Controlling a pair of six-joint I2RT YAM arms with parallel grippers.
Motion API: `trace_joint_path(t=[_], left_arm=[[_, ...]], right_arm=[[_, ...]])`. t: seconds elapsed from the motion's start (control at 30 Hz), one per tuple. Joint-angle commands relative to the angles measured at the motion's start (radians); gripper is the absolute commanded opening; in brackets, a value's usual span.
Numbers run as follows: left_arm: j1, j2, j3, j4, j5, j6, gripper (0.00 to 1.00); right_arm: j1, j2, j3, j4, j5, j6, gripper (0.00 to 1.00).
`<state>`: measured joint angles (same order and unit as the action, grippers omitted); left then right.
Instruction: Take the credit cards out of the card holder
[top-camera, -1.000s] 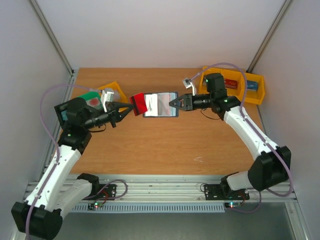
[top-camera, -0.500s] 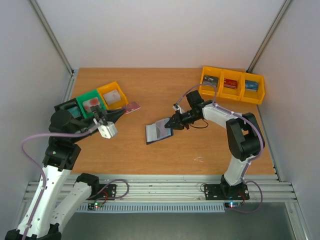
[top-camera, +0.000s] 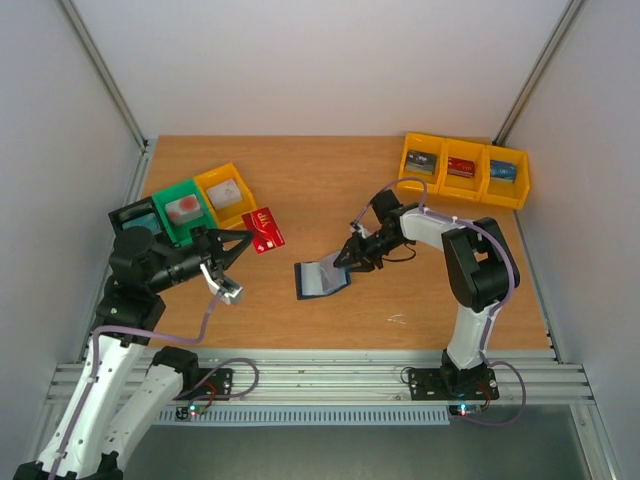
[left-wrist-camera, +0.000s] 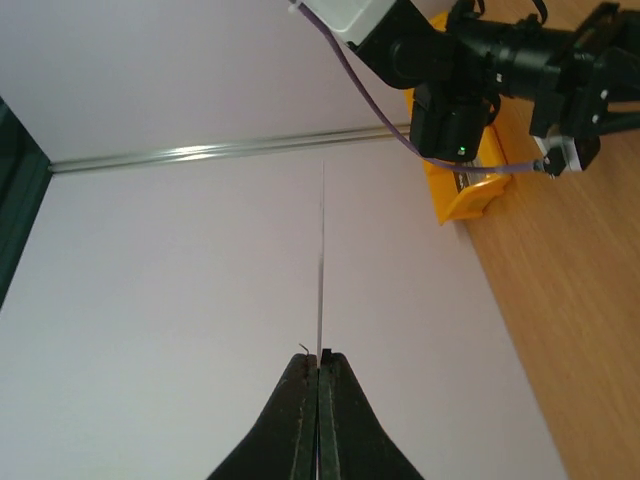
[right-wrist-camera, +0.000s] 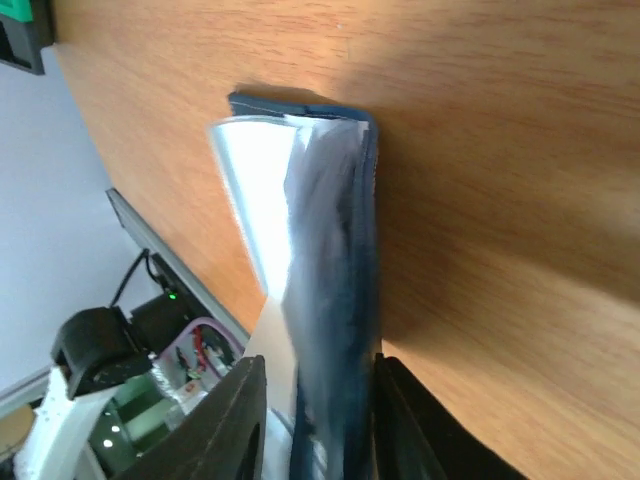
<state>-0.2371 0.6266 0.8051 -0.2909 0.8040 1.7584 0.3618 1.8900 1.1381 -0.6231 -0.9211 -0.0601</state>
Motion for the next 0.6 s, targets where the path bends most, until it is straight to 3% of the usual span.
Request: trace_joint_path(t=[0.0, 0.2, 0.4, 0.43, 0.5, 0.57], left_arm=[[-0.006, -0.021, -0.028, 0.005, 0.030, 0.186, 0.00], [-0.012, -0.032, -0.035, -0.007, 0.032, 0.203, 0.00], [-0.019, -0.035, -0.038, 0.016, 0.013, 0.163, 0.00], [-0.022, -0.035, -0.036, 0.054, 0.011, 0.115, 0.00], [-0.028, -0.027, -0.011, 0.153, -0.004, -0.124, 0.01], [-0.032, 0.003, 0.064, 0.169, -0.039, -0.574, 0.01]], right_arm=[[-0.015, -0.019, 0.019, -0.065, 0.072, 0.007, 0.36], [-0.041, -0.081, 0.039, -0.165, 0.169, -0.011, 0.53], [-0.043, -0.229, 0.171, -0.334, 0.434, -0.109, 0.60], [-0.039, -0.271, 0.190, -0.329, 0.445, -0.145, 0.60], [-0.017, -0.383, 0.208, -0.278, 0.429, -0.238, 0.61], [0.042, -0.502, 0.212, -0.205, 0.414, -0.353, 0.61]])
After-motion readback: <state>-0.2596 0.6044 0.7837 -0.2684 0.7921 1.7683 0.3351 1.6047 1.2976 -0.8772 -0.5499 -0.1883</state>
